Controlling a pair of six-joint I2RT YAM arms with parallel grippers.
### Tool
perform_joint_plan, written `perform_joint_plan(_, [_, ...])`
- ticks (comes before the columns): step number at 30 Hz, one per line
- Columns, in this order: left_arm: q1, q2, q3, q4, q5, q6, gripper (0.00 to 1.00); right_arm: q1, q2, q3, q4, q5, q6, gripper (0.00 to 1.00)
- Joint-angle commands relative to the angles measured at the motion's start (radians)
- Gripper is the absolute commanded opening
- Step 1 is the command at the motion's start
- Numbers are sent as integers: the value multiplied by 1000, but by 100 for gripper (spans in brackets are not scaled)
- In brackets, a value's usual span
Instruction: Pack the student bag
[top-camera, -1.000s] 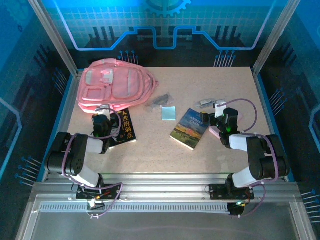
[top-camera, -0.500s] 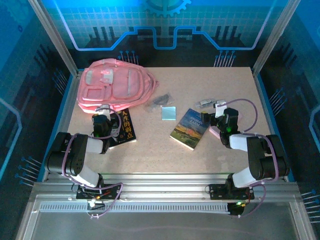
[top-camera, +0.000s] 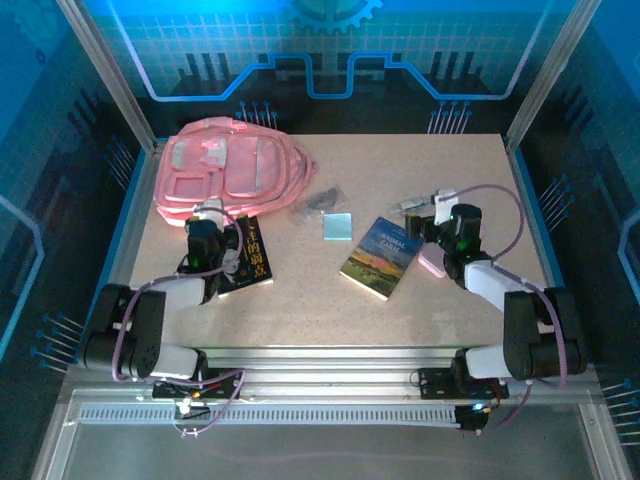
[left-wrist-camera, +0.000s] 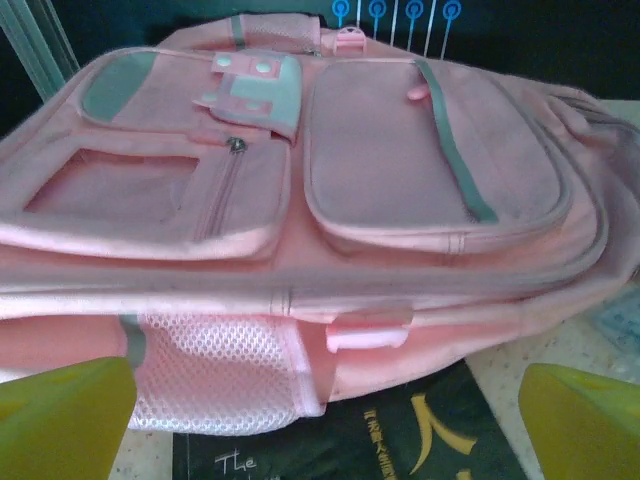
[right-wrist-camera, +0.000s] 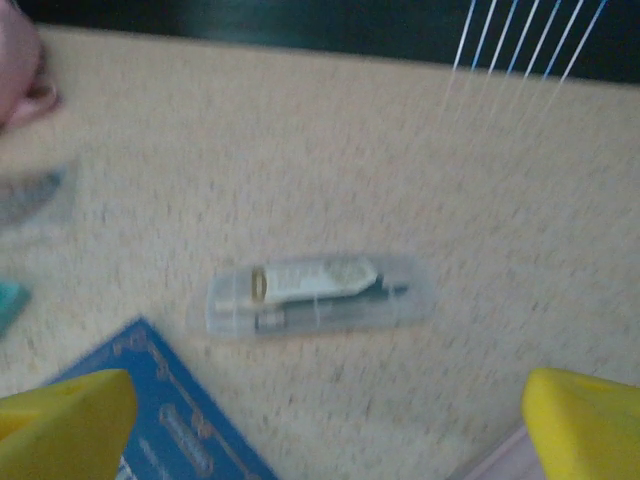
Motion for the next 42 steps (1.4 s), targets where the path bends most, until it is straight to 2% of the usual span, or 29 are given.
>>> perform_joint_plan(1, [-34, -37, 205, -374, -38, -60, 99, -12, -78, 141, -323, 78, 96, 100])
perform_joint_plan(5, [-81, 58, 436, -645, -20, -113, 99, -17, -101, 273, -564, 100, 213, 100])
perform_joint_plan(10, [-161, 275, 738, -854, -66, -124, 99, -61, -61, 444, -820, -27, 329, 100])
perform_joint_plan(14, [-223, 492, 1012, -976, -130, -133, 99, -80, -36, 480, -873, -148, 357, 100])
perform_joint_plan(23, [-301, 1016, 1706, -1377, -266, -165, 99, -81, 9, 462, -880, -261, 378, 100])
perform_joint_plan(26, [-313, 1126, 1833, -1454, -298, -160, 97, -80, 22, 464, -884, -280, 384, 100])
perform_joint_plan(28, [-311, 1157, 1846, -1455, -298, -156, 94, -78, 20, 462, -878, -292, 391, 100])
perform_joint_plan(31, [-308, 1195, 1850, -1443, -286, -128, 74, -74, 13, 467, -871, -300, 399, 100])
perform_joint_plan(32, [-306, 1208, 1854, -1443, -273, -120, 62, -73, 10, 472, -871, -301, 399, 98])
perform_joint_plan(33, [-304, 1219, 1866, -1448, -260, -116, 45, -72, 8, 479, -871, -306, 402, 97])
perform_joint_plan(35, [-303, 1221, 1874, -1448, -240, -107, 0, -66, 9, 489, -859, -321, 403, 95])
perform_joint_plan(39, [-320, 1123, 1835, -1403, -150, -39, 0, -37, 48, 523, -812, -353, 414, 92])
perform_joint_plan(42, [-374, 966, 1700, -1330, -109, 67, 0, 3, 126, 596, -803, -372, 444, 92])
